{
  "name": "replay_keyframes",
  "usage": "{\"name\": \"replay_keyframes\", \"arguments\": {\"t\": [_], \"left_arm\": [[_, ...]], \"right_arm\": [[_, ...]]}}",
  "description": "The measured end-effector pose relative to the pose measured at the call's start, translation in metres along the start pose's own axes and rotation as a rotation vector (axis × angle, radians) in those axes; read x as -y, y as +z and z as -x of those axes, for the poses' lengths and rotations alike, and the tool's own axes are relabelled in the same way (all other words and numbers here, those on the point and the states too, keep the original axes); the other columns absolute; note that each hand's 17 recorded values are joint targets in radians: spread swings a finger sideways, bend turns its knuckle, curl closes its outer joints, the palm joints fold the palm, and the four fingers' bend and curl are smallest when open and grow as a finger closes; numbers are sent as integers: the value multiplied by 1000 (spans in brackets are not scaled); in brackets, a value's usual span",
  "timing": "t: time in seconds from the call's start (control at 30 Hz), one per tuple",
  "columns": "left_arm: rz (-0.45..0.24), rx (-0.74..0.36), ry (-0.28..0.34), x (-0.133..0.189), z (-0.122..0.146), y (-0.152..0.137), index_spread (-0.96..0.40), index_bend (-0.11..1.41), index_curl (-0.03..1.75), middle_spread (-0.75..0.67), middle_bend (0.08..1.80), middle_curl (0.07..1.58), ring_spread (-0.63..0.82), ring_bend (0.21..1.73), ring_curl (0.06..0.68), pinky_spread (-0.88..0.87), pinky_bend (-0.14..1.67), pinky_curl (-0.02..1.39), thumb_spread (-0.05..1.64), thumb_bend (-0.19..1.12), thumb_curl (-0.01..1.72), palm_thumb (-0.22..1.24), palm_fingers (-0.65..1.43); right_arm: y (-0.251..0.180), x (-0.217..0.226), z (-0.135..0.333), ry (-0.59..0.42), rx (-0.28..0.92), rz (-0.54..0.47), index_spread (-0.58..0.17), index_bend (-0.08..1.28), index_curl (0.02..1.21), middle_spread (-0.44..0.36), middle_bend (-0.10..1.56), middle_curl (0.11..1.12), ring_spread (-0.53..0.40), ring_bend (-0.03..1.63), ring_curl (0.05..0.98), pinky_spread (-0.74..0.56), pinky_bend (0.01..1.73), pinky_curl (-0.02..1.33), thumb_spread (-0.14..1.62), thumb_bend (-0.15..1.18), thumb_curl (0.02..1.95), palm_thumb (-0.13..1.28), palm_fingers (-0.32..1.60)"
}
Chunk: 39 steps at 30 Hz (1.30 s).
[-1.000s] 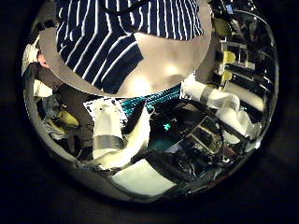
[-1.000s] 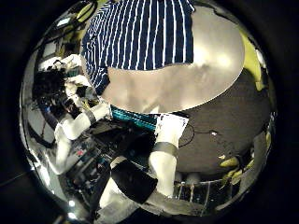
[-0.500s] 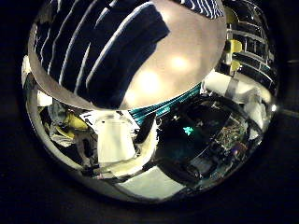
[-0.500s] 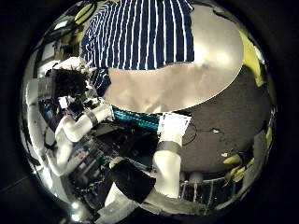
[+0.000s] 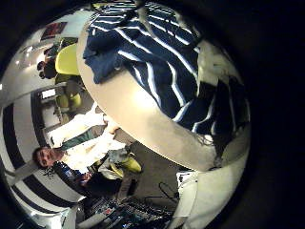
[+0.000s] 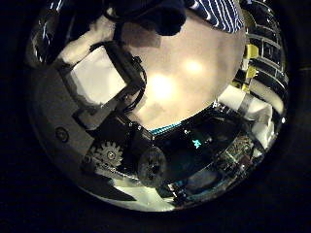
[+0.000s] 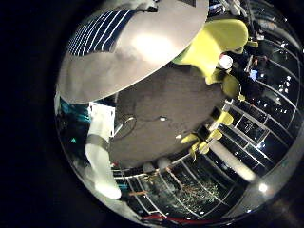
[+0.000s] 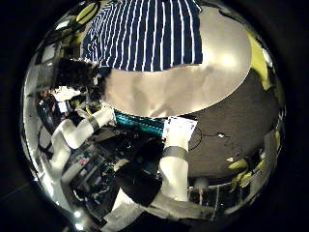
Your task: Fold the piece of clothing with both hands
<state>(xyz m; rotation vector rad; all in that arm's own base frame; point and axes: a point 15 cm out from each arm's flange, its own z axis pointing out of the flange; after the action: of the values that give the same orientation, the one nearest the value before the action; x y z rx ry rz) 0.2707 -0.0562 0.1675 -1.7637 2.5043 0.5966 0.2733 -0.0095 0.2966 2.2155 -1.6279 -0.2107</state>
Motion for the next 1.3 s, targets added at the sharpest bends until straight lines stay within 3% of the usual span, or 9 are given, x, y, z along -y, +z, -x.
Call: {"name": "replay_keyframes", "arguments": {"t": [0.23,0.4,0.63,1.07,1.17,1.2,1.27,1.3], "left_arm": [[-13,1,-14,4,7,-23,-472,289,770,-502,797,949,-491,1314,487,-600,1178,744,1073,76,493,894,991],[32,6,12,-2,7,-25,-538,291,909,-553,803,1027,-486,1359,509,-606,1223,760,1081,38,519,902,943],[38,4,22,-1,9,-30,-596,265,1090,-599,808,1109,-478,1400,524,-611,1266,770,1095,-8,544,910,900],[67,2,37,-5,14,-31,-629,190,1323,-644,794,1195,-473,1421,524,-602,1302,762,1110,-14,563,892,881],[61,-2,38,-5,16,-35,-627,184,1364,-653,786,1211,-471,1421,522,-600,1307,757,1114,-15,565,886,880],[59,-3,37,-5,17,-36,-626,183,1374,-655,784,1215,-471,1421,521,-600,1308,756,1114,-15,565,885,880],[51,-4,40,-4,18,-39,-624,181,1388,-658,782,1220,-471,1422,520,-599,1310,754,1115,-14,565,884,879],[44,-5,43,-4,18,-41,-622,180,1397,-660,779,1224,-470,1421,520,-598,1314,753,1116,-14,565,883,881]], "right_arm": [[21,6,13,-36,-4,62,-380,148,266,-115,290,379,-103,724,263,167,626,212,1106,-11,263,220,299],[55,19,31,-67,-31,116,-373,157,269,-111,304,387,-118,735,269,144,630,208,1101,-8,277,288,275],[73,60,49,-79,-66,73,-342,160,276,-115,314,392,-121,734,271,144,640,203,1121,-11,299,397,248],[109,72,36,-41,-171,194,-311,176,297,-116,340,402,-127,724,270,138,621,184,1124,-8,337,533,270],[111,77,39,-47,-179,192,-317,182,306,-154,395,421,-185,787,281,58,611,168,1120,3,354,605,418],[112,81,39,-47,-181,182,-331,151,299,-183,439,442,-239,865,304,-63,734,189,1115,4,364,640,623],[112,89,39,-49,-186,155,-351,142,283,-205,475,456,-270,919,308,-165,813,192,1113,9,371,672,778],[112,92,39,-50,-186,143,-383,193,300,-239,531,487,-289,987,333,-254,891,216,1109,8,377,705,974]]}}
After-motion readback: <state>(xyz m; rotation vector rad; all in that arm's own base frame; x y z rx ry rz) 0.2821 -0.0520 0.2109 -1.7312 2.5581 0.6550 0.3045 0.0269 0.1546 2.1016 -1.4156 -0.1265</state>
